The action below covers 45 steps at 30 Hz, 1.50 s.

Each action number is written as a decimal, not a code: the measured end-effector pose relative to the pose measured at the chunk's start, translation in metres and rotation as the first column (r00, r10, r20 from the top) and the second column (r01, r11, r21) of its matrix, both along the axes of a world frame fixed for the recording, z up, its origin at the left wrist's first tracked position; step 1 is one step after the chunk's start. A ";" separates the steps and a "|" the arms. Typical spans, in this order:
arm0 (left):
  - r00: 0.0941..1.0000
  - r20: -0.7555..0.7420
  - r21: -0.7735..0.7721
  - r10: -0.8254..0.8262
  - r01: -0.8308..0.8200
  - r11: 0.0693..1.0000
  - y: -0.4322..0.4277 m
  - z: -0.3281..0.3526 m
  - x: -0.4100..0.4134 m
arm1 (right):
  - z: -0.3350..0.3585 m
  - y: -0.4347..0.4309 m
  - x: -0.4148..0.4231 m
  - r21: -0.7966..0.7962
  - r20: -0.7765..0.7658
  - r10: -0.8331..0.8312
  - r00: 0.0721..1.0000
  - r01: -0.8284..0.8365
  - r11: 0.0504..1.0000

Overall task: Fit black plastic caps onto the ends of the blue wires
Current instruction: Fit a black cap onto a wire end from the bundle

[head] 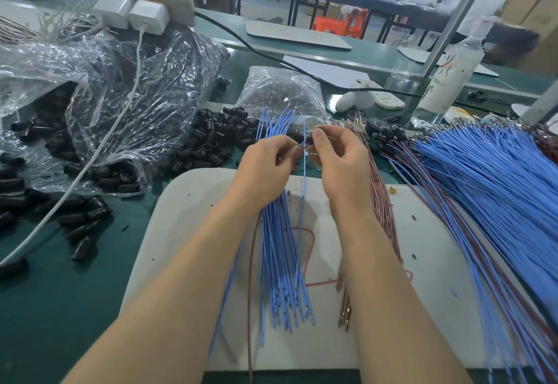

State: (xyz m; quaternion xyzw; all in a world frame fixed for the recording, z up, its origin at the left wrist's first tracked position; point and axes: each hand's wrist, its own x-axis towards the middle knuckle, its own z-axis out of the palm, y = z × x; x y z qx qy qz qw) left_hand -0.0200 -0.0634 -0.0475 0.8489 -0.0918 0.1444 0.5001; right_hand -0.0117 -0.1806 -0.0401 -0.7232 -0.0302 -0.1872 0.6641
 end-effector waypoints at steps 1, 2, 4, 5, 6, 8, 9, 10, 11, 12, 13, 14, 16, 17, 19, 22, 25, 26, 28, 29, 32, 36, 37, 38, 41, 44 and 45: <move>1.000 -0.004 0.000 -0.012 0.012 1.000 -0.001 0.001 0.000 | 0.000 0.000 0.001 0.056 -0.015 0.020 1.000 -0.019 0.998; 1.000 -0.006 -0.005 -0.020 0.020 1.000 -0.001 0.002 0.000 | 0.000 0.000 0.001 0.103 -0.024 0.038 0.999 -0.036 0.994; 1.000 -0.007 -0.028 -0.020 0.020 0.999 -0.002 0.003 -0.001 | 0.000 0.001 0.001 0.167 -0.034 0.060 0.998 -0.054 0.984; 1.000 -0.009 -0.037 -0.015 0.015 0.999 -0.002 0.003 -0.001 | -0.001 0.002 0.001 0.173 -0.035 0.062 0.997 -0.055 0.983; 1.000 -0.013 -0.040 -0.010 0.010 0.999 -0.002 0.003 -0.001 | -0.001 0.002 0.001 0.164 -0.036 0.058 0.998 -0.052 0.985; 1.000 -0.014 -0.036 -0.007 0.007 0.999 -0.002 0.003 -0.001 | -0.002 0.002 0.000 0.146 -0.036 0.055 0.998 -0.050 0.988; 1.000 -0.010 -0.037 -0.006 0.006 0.999 -0.002 0.003 -0.001 | -0.002 0.003 -0.001 0.130 -0.033 0.060 0.998 -0.055 0.990; 1.000 -0.006 -0.038 -0.004 0.004 0.999 -0.002 0.003 -0.002 | -0.002 0.004 -0.001 0.103 -0.030 0.064 0.998 -0.060 0.993; 1.000 -0.002 -0.039 -0.004 0.004 0.999 -0.002 0.003 -0.002 | -0.003 0.005 -0.001 0.074 -0.028 0.065 0.998 -0.062 0.995; 1.000 -0.002 -0.041 -0.004 0.004 0.999 -0.002 0.003 -0.002 | -0.003 0.006 -0.002 0.059 -0.030 0.061 0.998 -0.059 0.996; 1.000 -0.004 -0.044 -0.007 0.007 0.999 -0.003 0.003 -0.002 | -0.003 0.007 -0.002 0.067 -0.038 0.055 0.998 -0.053 0.996; 1.000 -0.010 -0.050 -0.011 0.011 0.999 -0.003 0.003 -0.002 | -0.003 0.007 -0.002 0.093 -0.054 0.053 0.997 -0.048 0.995; 0.999 -0.024 -0.081 -0.022 0.020 0.997 -0.003 0.003 -0.001 | -0.003 0.006 0.000 0.154 -0.094 0.068 0.993 -0.053 0.987; 0.999 -0.029 -0.099 -0.025 0.022 0.995 -0.003 0.003 -0.001 | -0.003 0.006 0.000 0.165 -0.110 0.077 0.991 -0.058 0.985; 0.999 -0.040 -0.120 -0.024 0.019 0.993 -0.003 0.003 -0.001 | -0.004 0.004 0.002 0.151 -0.136 0.086 0.987 -0.065 0.986; 0.999 -0.050 -0.101 -0.017 0.012 0.995 -0.002 0.002 -0.001 | -0.005 0.002 0.002 0.109 -0.160 0.087 0.983 -0.070 0.992; 0.999 -0.043 -0.057 -0.008 0.005 0.998 -0.001 0.001 0.000 | -0.002 -0.001 0.002 0.151 -0.141 0.098 0.985 -0.077 0.986; 0.999 -0.040 -0.043 -0.006 0.004 0.999 -0.001 0.001 0.000 | -0.002 -0.002 0.002 0.174 -0.127 0.088 0.988 -0.065 0.983; 0.999 -0.037 -0.025 -0.003 0.002 1.000 -0.001 0.000 0.000 | 0.000 -0.003 0.003 0.178 -0.106 0.058 0.993 -0.039 0.983; 0.999 -0.036 -0.017 -0.002 0.002 1.000 -0.002 0.000 0.000 | 0.000 -0.004 0.003 0.160 -0.096 0.048 0.994 -0.032 0.987; 0.999 -0.032 0.002 -0.008 0.008 1.000 -0.002 0.000 0.001 | 0.000 -0.003 0.001 0.098 -0.072 0.026 0.997 -0.019 0.995; 1.000 -0.025 0.008 -0.011 0.011 1.000 -0.002 -0.001 0.001 | -0.002 -0.003 0.002 -0.002 -0.051 -0.023 0.998 0.023 1.000; 1.000 -0.023 -0.004 -0.013 0.013 1.000 -0.002 -0.002 0.001 | -0.003 -0.003 0.003 -0.026 -0.045 -0.035 0.998 0.034 0.999; 1.000 -0.024 -0.020 -0.016 0.016 1.000 -0.002 -0.002 0.001 | -0.003 -0.003 0.003 -0.046 -0.040 -0.044 0.998 0.042 0.998; 0.998 -0.043 -0.081 -0.048 0.045 0.996 -0.002 -0.002 0.000 | -0.004 -0.004 0.004 -0.091 -0.042 -0.038 0.998 0.034 0.995; 0.995 -0.047 -0.130 -0.084 0.077 0.988 -0.003 -0.002 0.000 | -0.004 -0.004 0.005 -0.131 -0.068 -0.001 0.998 -0.008 0.991; 0.994 -0.052 -0.144 -0.092 0.084 0.986 -0.003 -0.002 0.000 | -0.004 -0.004 0.005 -0.141 -0.074 0.003 0.997 -0.014 0.990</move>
